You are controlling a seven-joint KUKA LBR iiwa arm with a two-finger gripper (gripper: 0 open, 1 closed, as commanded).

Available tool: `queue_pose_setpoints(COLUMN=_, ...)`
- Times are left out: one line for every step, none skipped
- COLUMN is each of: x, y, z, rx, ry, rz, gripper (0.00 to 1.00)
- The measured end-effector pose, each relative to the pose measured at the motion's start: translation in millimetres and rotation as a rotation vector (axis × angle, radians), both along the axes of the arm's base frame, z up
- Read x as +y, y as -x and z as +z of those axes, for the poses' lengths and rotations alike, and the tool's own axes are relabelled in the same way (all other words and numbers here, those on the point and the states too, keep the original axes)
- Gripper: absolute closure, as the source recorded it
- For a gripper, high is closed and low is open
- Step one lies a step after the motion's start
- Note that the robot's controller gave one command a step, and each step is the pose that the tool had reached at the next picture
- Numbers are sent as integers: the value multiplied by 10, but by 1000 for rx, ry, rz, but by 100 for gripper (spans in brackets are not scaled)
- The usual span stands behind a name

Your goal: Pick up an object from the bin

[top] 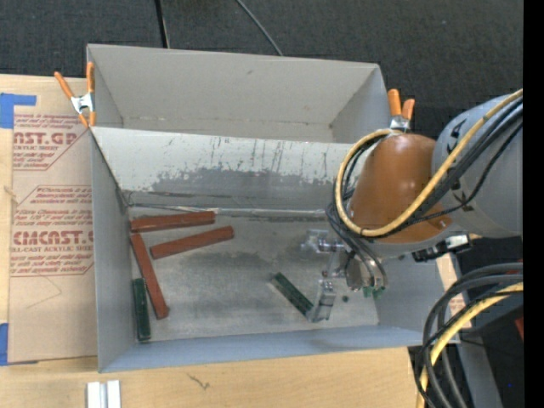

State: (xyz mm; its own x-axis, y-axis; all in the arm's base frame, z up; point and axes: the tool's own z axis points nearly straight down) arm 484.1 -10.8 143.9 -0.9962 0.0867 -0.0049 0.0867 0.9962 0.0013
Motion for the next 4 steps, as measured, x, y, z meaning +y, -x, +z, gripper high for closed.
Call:
queue_pose_setpoints(x=-18, y=-18, z=-337, rx=6, ry=1, rz=49, gripper=0)
queue_pose_setpoints(x=269, y=-60, z=-746, rx=7, ry=0, rz=98, gripper=100)
queue_pose_setpoints(x=269, y=-60, z=-746, rx=7, ry=0, rz=99, gripper=100)
queue_pose_setpoints(x=1048, y=-459, z=707, rx=2, ry=0, rz=140, gripper=100)
